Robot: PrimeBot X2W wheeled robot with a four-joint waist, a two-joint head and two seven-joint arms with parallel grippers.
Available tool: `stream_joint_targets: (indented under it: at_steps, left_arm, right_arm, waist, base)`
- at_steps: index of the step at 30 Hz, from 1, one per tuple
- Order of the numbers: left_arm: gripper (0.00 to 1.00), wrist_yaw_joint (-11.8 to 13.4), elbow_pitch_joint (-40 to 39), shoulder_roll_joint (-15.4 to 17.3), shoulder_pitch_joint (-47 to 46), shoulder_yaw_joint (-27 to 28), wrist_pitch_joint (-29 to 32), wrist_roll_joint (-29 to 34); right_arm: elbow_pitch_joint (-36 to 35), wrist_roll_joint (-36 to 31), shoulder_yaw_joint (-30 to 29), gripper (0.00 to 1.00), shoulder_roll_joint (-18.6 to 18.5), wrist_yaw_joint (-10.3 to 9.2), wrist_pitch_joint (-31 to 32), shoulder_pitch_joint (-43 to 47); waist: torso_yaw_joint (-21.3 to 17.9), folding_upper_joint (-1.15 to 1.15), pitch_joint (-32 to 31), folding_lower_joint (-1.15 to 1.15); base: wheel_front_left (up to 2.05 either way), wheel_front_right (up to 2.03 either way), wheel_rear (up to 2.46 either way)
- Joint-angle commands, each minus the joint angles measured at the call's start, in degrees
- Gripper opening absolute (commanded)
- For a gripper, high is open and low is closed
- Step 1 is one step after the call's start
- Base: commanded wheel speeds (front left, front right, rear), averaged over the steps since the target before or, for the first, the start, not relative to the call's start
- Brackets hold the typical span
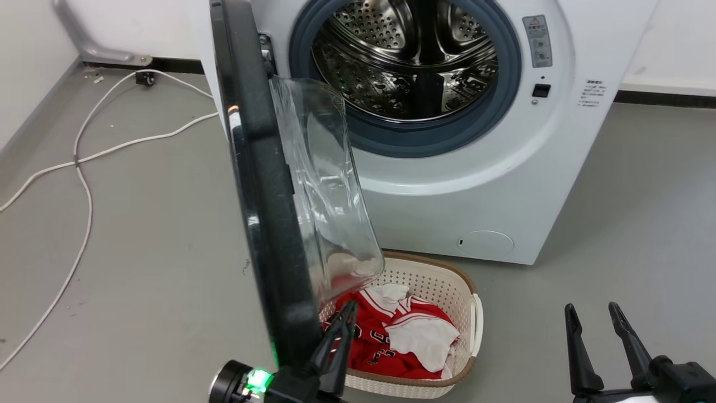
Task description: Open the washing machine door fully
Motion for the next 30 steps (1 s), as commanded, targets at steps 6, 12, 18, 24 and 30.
stream_joint_targets:
  at_steps: [6, 12, 18, 24, 30]
  left_arm:
    - [0.00, 1.7, -1.5, 1.4, 2.3, 4.3, 0.2, 0.3]
    - [0.00, 2.5, -2.0, 2.1, 4.0, 8.1, 0.2, -0.3]
    - [0.00, 3.5, -2.4, 2.5, 4.2, 14.1, 0.2, -1.6]
    - [0.00, 3.4, -2.1, 2.8, 2.9, 21.9, 0.2, -3.4]
    - [0.00, 2.7, -1.7, 2.4, -0.1, 28.7, 0.2, -4.7]
  right_arm:
    - [0.5, 0.4, -1.1, 1.00, 0.2, -0.02, -0.1, 1.1]
    - [0.7, 0.1, -1.7, 1.00, 0.2, -0.02, -0.1, 1.0]
    - [0.4, -0.3, -1.7, 1.00, 0.2, -0.02, -0.1, 0.3]
    - [-0.1, -1.1, -1.5, 1.00, 0.1, -0.02, -0.1, -0.8]
    - [-0.4, -1.7, -1.9, 1.00, 0.1, -0.02, -0.1, -1.8]
  waist:
    - [3.2, 0.00, -0.4, 0.00]
    - [6.0, 0.00, -0.3, 0.00]
    - [7.7, 0.00, 0.6, 0.00]
    - [7.8, 0.00, 2.6, 0.00]
    - [7.7, 0.00, 4.8, 0.00]
  base:
    - [0.00, 0.00, 0.00]
    - [0.00, 0.00, 0.00]
    - [0.00, 0.00, 0.00]
    - [0.00, 0.00, 0.00]
    - [0.00, 0.00, 0.00]
